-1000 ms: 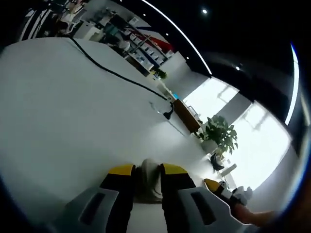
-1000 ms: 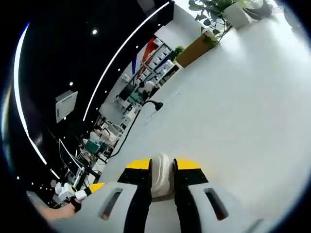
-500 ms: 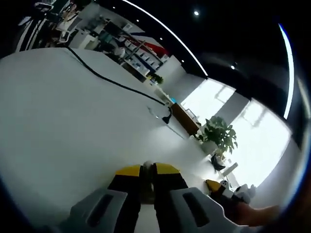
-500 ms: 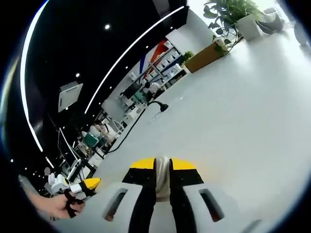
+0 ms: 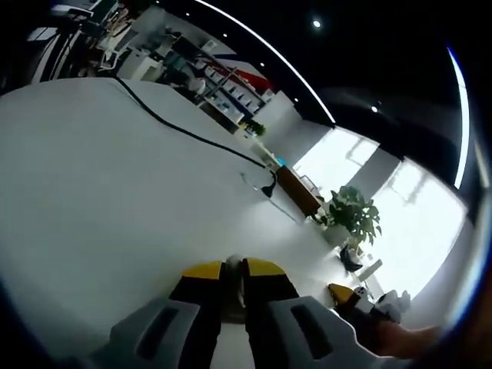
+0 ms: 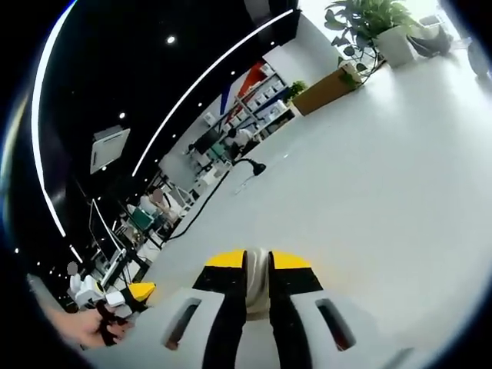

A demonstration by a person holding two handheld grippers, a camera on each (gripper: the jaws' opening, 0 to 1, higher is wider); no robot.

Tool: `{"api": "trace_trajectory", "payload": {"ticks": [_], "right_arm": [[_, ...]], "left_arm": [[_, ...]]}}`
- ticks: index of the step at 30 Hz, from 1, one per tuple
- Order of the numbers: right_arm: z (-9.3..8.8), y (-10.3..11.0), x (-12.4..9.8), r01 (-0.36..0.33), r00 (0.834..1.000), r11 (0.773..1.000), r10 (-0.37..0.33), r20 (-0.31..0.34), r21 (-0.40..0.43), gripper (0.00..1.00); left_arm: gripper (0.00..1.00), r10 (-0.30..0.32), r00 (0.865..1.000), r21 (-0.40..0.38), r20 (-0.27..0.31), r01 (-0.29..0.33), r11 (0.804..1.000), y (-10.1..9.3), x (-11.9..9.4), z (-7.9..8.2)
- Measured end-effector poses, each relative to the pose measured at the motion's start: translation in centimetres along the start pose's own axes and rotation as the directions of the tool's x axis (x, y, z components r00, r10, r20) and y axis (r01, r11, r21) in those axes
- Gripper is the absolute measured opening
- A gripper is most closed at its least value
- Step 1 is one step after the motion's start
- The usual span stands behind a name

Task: Arrange the utensils inside the cutlery case until each visible utensil rests in its matching compartment.

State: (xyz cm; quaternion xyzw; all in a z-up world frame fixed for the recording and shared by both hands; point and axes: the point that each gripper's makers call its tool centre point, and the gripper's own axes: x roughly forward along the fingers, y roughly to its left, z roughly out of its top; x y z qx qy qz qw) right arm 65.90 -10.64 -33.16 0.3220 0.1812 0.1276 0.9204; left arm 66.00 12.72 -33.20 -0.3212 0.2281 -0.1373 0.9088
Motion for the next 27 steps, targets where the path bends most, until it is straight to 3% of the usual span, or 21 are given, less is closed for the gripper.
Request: {"api": "trace_trajectory", "payload": {"ticks": [2, 4, 5, 6, 7, 9, 11, 13, 14, 16, 17, 20, 22, 23, 24, 26, 27], "right_arm": [[-0.2, 0.1, -0.1, -0.003, 1.000, 1.000, 0.003, -0.005, 0.001, 0.07], [-0.5, 0.0, -0.3, 0.011, 1.000, 0.985, -0.009, -0.015, 0.172, 0.10], [-0.8, -0.3, -0.4, 0.008, 1.000, 0.971, 0.000, -0.031, 0.238, 0.12], [-0.8, -1.0, -0.6, 0.036, 0.999, 0.967, -0.028, -0.035, 0.252, 0.13], [0.2, -1.7, -0.8, 0.039, 0.999, 0.962, -0.046, 0.018, 0.270, 0.13], [0.3, -1.6, -1.3, 0.030, 1.000, 0.956, -0.028, -0.013, 0.292, 0.16], [0.7, -1.1, -2.0, 0.032, 0.999, 0.971, -0.026, -0.029, 0.236, 0.26], [0.7, 0.1, -2.9, 0.007, 0.996, 0.977, 0.013, -0.091, 0.215, 0.34], [1.6, 1.0, -3.7, -0.003, 0.996, 0.984, 0.020, -0.092, 0.179, 0.36], [3.0, 2.4, -5.0, -0.034, 0.996, 0.994, 0.042, -0.073, 0.106, 0.38], [3.8, 3.2, -6.1, -0.038, 0.997, 0.997, 0.042, -0.068, 0.062, 0.39], [3.9, 5.2, -8.4, -0.058, 0.990, 0.997, 0.050, -0.132, -0.056, 0.43], [3.5, 6.3, -9.8, -0.065, 0.982, 0.986, 0.037, -0.184, -0.153, 0.48], [3.7, 7.3, -10.4, -0.070, 0.984, 0.985, 0.043, -0.172, -0.156, 0.51], [3.9, 8.1, -10.9, -0.080, 0.986, 0.979, 0.051, -0.158, -0.188, 0.54], [4.1, 9.2, -11.8, -0.083, 0.987, 0.961, 0.042, -0.156, -0.265, 0.60], [4.1, 9.6, -12.0, -0.092, 0.984, 0.957, 0.045, -0.172, -0.275, 0.61]], "left_arm": [[0.10, -0.004, 1.000, -0.026, 0.003, 0.004, 1.000, 0.3, -0.1, 0.1], [0.16, 0.002, 0.999, -0.136, -0.054, -0.009, 0.991, 0.6, -0.3, -0.4], [0.21, -0.010, 0.997, -0.091, -0.082, 0.003, 0.996, 0.8, -0.1, -0.6], [0.23, 0.002, 0.993, -0.073, -0.115, -0.011, 0.997, 1.1, -0.3, -0.9], [0.24, 0.020, 0.995, -0.053, -0.100, -0.025, 0.998, 1.3, -0.3, -0.4], [0.29, 0.006, 0.996, -0.036, -0.094, -0.009, 0.999, 0.7, -0.8, 0.5], [0.32, 0.008, 0.995, -0.040, -0.097, -0.012, 0.999, 0.2, -1.8, 1.1], [0.32, -0.011, 0.997, -0.017, -0.076, 0.010, 1.000, -0.9, -3.3, 2.2], [0.34, -0.028, 0.998, -0.013, -0.054, 0.027, 1.000, -1.6, -4.1, 2.7], [0.38, -0.079, 0.994, -0.015, -0.073, 0.078, 0.997, -3.3, -5.8, 3.2], [0.39, -0.092, 0.993, 0.023, -0.069, 0.093, 0.995, -3.8, -6.4, 3.5], [0.53, -0.126, 0.988, 0.097, -0.086, 0.135, 0.986, -5.6, -8.7, 4.0], [0.60, -0.131, 0.981, 0.144, -0.141, 0.151, 0.978, -6.4, -10.0, 3.7], [0.64, -0.097, 0.976, 0.192, -0.194, 0.135, 0.972, -6.4, -10.8, 3.2], [0.67, -0.083, 0.973, 0.237, -0.214, 0.134, 0.962, -6.7, -11.3, 3.0], [0.71, -0.090, 0.983, 0.361, -0.157, 0.142, 0.922, -8.0, -11.9, 4.0], [0.71, -0.088, 0.983, 0.432, -0.158, 0.149, 0.889, -8.8, -12.5, 4.2]]}}
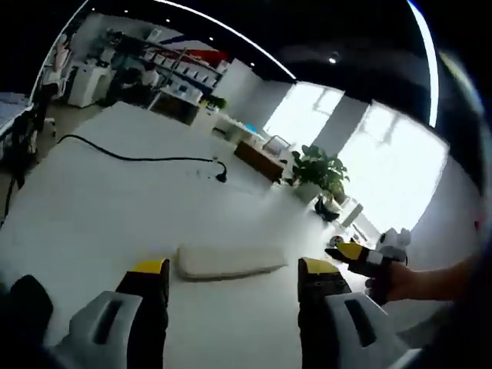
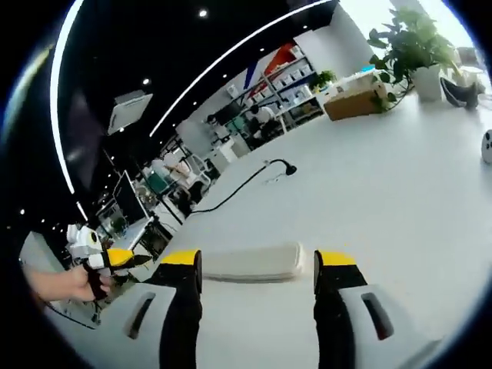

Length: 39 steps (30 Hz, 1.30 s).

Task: Arrange the utensils inside the cutlery case until each visible utensil rests in its matching compartment.

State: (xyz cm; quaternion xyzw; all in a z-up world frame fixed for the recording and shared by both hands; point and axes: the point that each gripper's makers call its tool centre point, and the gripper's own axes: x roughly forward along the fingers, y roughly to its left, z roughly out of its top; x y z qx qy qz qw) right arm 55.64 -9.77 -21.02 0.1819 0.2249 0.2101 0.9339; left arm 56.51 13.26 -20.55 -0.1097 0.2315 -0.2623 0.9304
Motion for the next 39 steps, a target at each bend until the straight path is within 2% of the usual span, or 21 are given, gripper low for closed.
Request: {"api": "trace_trajectory", "payload": {"ticks": [2, 4, 5, 6, 7, 10, 11, 13, 15, 17, 19, 21, 23, 27, 29, 31, 32, 34, 35, 37, 39], "right_arm": [[1.1, 0.9, -0.4, -0.004, 1.000, 0.998, 0.004, 0.011, -0.069, 0.63], [1.8, 1.8, -0.7, -0.010, 1.000, 0.991, 0.011, 0.006, -0.134, 0.65], [2.3, 2.4, -0.9, -0.016, 1.000, 0.984, 0.015, -0.004, -0.179, 0.69], [2.6, 2.8, -1.1, -0.024, 1.000, 0.976, 0.024, -0.004, -0.218, 0.71], [3.2, 3.7, -1.6, -0.045, 0.999, 0.961, 0.046, -0.006, -0.273, 0.73], [3.3, 4.8, -2.6, -0.101, 0.995, 0.930, 0.089, -0.051, -0.353, 0.79], [3.4, 5.1, -2.8, -0.116, 0.993, 0.903, 0.096, -0.067, -0.415, 0.80], [3.5, 5.4, -3.4, -0.130, 0.991, 0.870, 0.098, -0.091, -0.476, 0.81], [3.9, 5.9, -4.0, -0.136, 0.991, 0.876, 0.116, -0.071, -0.462, 0.79], [4.4, 6.4, -4.9, -0.142, 0.990, 0.881, 0.134, -0.049, -0.450, 0.77], [4.4, 6.9, -5.8, -0.147, 0.988, 0.879, 0.148, -0.034, -0.454, 0.76], [4.3, 7.0, -6.5, -0.144, 0.988, 0.869, 0.153, -0.019, -0.474, 0.76], [4.2, 6.9, -7.2, -0.144, 0.987, 0.875, 0.158, -0.010, -0.462, 0.76], [4.0, 7.2, -9.0, -0.137, 0.987, 0.872, 0.160, 0.009, -0.471, 0.76], [3.5, 7.0, -9.9, -0.110, 0.992, 0.862, 0.122, -0.008, -0.495, 0.78], [3.4, 7.8, -11.3, -0.117, 0.990, 0.857, 0.139, 0.006, -0.502, 0.76], [3.6, 8.3, -11.8, -0.124, 0.988, 0.851, 0.153, 0.015, -0.511, 0.75], [3.8, 9.0, -13.0, -0.120, 0.986, 0.831, 0.161, 0.029, -0.543, 0.72], [4.1, 9.2, -13.7, -0.106, 0.986, 0.813, 0.162, 0.046, -0.573, 0.70], [4.5, 9.6, -14.6, -0.093, 0.984, 0.814, 0.164, 0.073, -0.574, 0.69], [4.6, 9.4, -15.6, -0.077, 0.985, 0.832, 0.150, 0.090, -0.550, 0.70]], "left_arm": [[0.74, -0.008, 1.000, 0.109, -0.016, 0.009, 0.994, -1.2, -0.8, 0.4], [0.78, -0.026, 0.999, 0.213, -0.038, 0.034, 0.976, -2.2, -1.5, 0.7], [0.79, -0.016, 0.999, 0.232, -0.051, 0.028, 0.972, -2.4, -1.9, 0.7], [0.80, -0.012, 1.000, 0.283, -0.026, 0.019, 0.959, -2.8, -2.5, 1.4], [0.81, -0.012, 1.000, 0.293, -0.017, 0.017, 0.956, -2.9, -2.8, 1.6], [0.87, -0.017, 1.000, 0.256, 0.014, 0.013, 0.967, -3.3, -3.9, 2.4], [0.89, -0.021, 0.999, 0.235, 0.028, 0.014, 0.972, -3.5, -4.3, 2.7], [0.90, -0.003, 0.999, 0.228, 0.046, -0.007, 0.974, -3.2, -5.2, 3.2], [0.90, 0.023, 0.998, 0.255, 0.051, -0.035, 0.966, -2.9, -5.8, 3.5], [0.90, 0.021, 0.998, 0.286, 0.061, -0.037, 0.958, -3.2, -6.5, 4.1], [0.91, 0.017, 0.998, 0.283, 0.059, -0.033, 0.959, -3.2, -7.0, 4.7], [0.92, 0.013, 0.996, 0.277, 0.084, -0.036, 0.960, -3.5, -7.6, 5.5], [0.93, 0.013, 0.995, 0.283, 0.098, -0.040, 0.958, -3.6, -8.1, 6.0], [0.99, 0.036, 0.993, 0.268, 0.116, -0.067, 0.961, -3.9, -9.3, 6.2], [0.99, 0.036, 0.994, 0.249, 0.106, -0.062, 0.966, -4.2, -10.1, 5.9], [0.99, 0.041, 0.993, 0.244, 0.111, -0.068, 0.967, -4.5, -11.2, 5.7], [0.99, 0.049, 0.991, 0.243, 0.123, -0.078, 0.967, -4.4, -11.7, 5.7], [0.99, 0.078, 0.988, 0.181, 0.137, -0.102, 0.978, -4.2, -13.1, 5.6], [0.99, 0.068, 0.987, 0.180, 0.142, -0.094, 0.979, -4.3, -13.7, 5.7], [1.00, 0.074, 0.987, 0.181, 0.143, -0.099, 0.978, -4.5, -15.4, 5.5], [1.00, 0.093, 0.986, 0.195, 0.141, -0.119, 0.973, -4.4, -16.3, 5.3]]}}
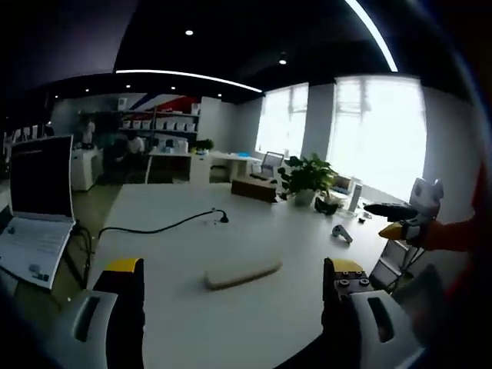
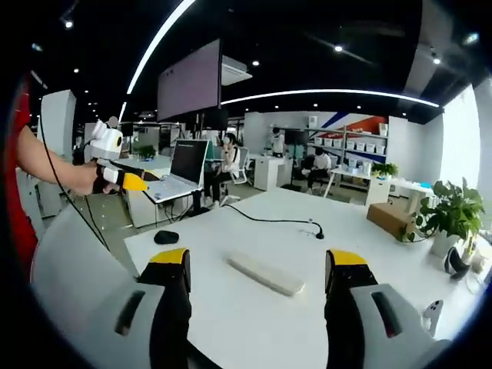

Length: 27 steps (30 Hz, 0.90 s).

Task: Arrange the utensils inside the cutlery case until each visible utensil rests in its matching compartment.

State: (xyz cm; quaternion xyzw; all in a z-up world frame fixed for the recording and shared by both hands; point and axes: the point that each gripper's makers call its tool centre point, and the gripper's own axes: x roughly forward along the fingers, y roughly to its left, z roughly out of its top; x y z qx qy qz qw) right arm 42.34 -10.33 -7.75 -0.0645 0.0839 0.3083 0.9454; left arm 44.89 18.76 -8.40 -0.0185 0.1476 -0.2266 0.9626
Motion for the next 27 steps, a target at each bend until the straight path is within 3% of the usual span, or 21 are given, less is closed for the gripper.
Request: {"api": "trace_trajectory", "payload": {"ticks": [4, 6, 8, 11, 12, 13, 14, 15, 17, 20, 22, 24, 26, 27], "right_arm": [[-0.7, -0.7, -1.5, 0.047, 0.998, 0.998, -0.049, -0.050, -0.048, 0.68], [-0.1, -0.5, -2.1, 0.052, 0.998, 0.999, -0.052, -0.027, -0.017, 0.68], [0.0, -0.2, -2.9, 0.064, 0.997, 0.998, -0.063, -0.047, 0.019, 0.67], [0.0, 0.8, -3.6, 0.064, 0.996, 0.996, -0.059, -0.063, 0.069, 0.59], [0.1, 1.0, -3.8, 0.060, 0.997, 0.996, -0.056, -0.061, 0.072, 0.54], [0.2, 1.3, -4.1, 0.057, 0.997, 0.996, -0.053, -0.059, 0.070, 0.51], [0.1, 1.3, -4.1, 0.065, 0.996, 0.997, -0.062, -0.060, 0.047, 0.50], [-0.1, 0.9, -4.5, 0.096, 0.992, 0.995, -0.095, -0.083, 0.003, 0.52], [0.0, 1.5, -4.8, 0.097, 0.992, 0.995, -0.096, -0.081, 0.007, 0.56], [0.5, 1.9, -5.4, 0.108, 0.993, 0.993, -0.106, -0.053, 0.043, 0.61], [0.4, 2.2, -5.8, 0.116, 0.992, 0.993, -0.114, -0.057, 0.033, 0.63], [0.1, 2.5, -6.2, 0.114, 0.992, 0.993, -0.112, -0.050, 0.043, 0.67], [-0.2, 2.9, -6.5, 0.105, 0.994, 0.991, -0.104, -0.018, 0.077, 0.66], [-0.3, 3.1, -6.6, 0.096, 0.995, 0.992, -0.095, -0.014, 0.082, 0.65]], "left_arm": [[0.99, 0.040, 0.999, 0.030, -0.030, -0.039, 0.999, 0.1, -1.6, -0.7], [0.99, 0.031, 0.999, 0.037, -0.028, -0.030, 0.999, 0.0, -2.7, -0.6], [0.97, 0.062, 0.997, 0.053, -0.052, -0.060, 0.997, 0.5, -4.1, -0.9], [0.96, 0.060, 0.997, 0.052, -0.045, -0.058, 0.997, 0.7, -6.1, -0.8], [0.87, 0.101, 0.990, 0.110, -0.094, -0.091, 0.990, 1.7, -7.0, -1.6], [0.78, 0.124, 0.984, 0.102, -0.131, -0.111, 0.989, 1.9, -7.9, -2.3], [0.74, 0.102, 0.990, 0.079, -0.099, -0.095, 0.992, 1.6, -8.0, -1.9], [0.78, 0.069, 0.995, 0.025, -0.076, -0.067, 0.997, 0.9, -8.2, -1.8], [0.93, 0.077, 0.994, 0.026, -0.074, -0.075, 0.997, 0.9, -8.7, -1.9], [0.95, 0.075, 0.994, 0.038, -0.076, -0.072, 0.997, 0.8, -9.3, -1.9], [0.99, 0.009, 1.000, -0.006, -0.028, -0.009, 1.000, -0.5, -9.6, -1.2], [1.00, -0.003, 1.000, 0.053, 0.008, 0.002, 0.999, -0.9, -10.0, -1.1], [1.00, 0.001, 1.000, 0.098, 0.006, -0.001, 0.995, -0.9, -10.0, -1.9], [1.00, 0.053, 0.998, 0.119, -0.021, -0.050, 0.992, -0.1, -10.0, -2.9]]}}
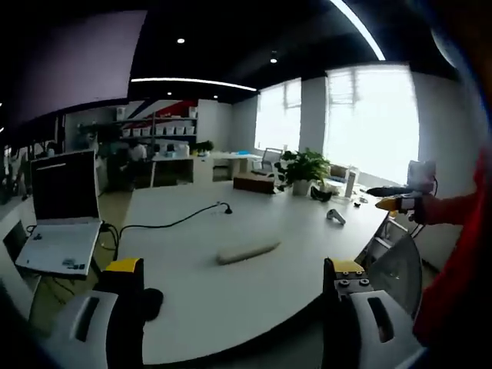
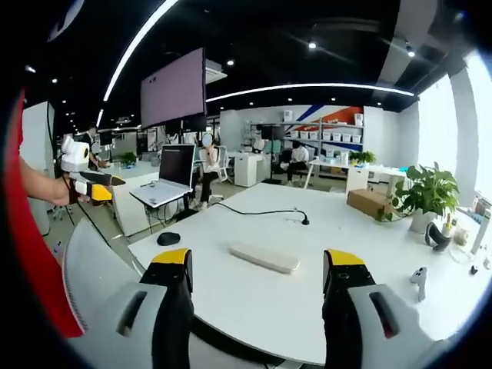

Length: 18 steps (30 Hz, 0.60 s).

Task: Arrange the utensils inside the cutlery case until each visible utensil rests in its matching compartment.

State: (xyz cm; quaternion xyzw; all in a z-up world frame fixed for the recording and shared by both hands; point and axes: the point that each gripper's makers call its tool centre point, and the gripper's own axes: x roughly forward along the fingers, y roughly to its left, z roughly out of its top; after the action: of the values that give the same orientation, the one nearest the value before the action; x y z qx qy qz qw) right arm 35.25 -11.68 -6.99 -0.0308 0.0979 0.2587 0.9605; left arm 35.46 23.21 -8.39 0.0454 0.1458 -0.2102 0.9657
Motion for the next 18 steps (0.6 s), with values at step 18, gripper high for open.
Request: {"api": "trace_trajectory", "payload": {"ticks": [18], "right_arm": [[0.5, 0.3, 1.8, 0.007, 1.000, 1.000, -0.007, -0.013, -0.028, 0.64]], "left_arm": [[0.99, 0.027, 0.999, -0.075, 0.044, -0.024, 0.997, 1.3, -0.9, 1.0]]}}
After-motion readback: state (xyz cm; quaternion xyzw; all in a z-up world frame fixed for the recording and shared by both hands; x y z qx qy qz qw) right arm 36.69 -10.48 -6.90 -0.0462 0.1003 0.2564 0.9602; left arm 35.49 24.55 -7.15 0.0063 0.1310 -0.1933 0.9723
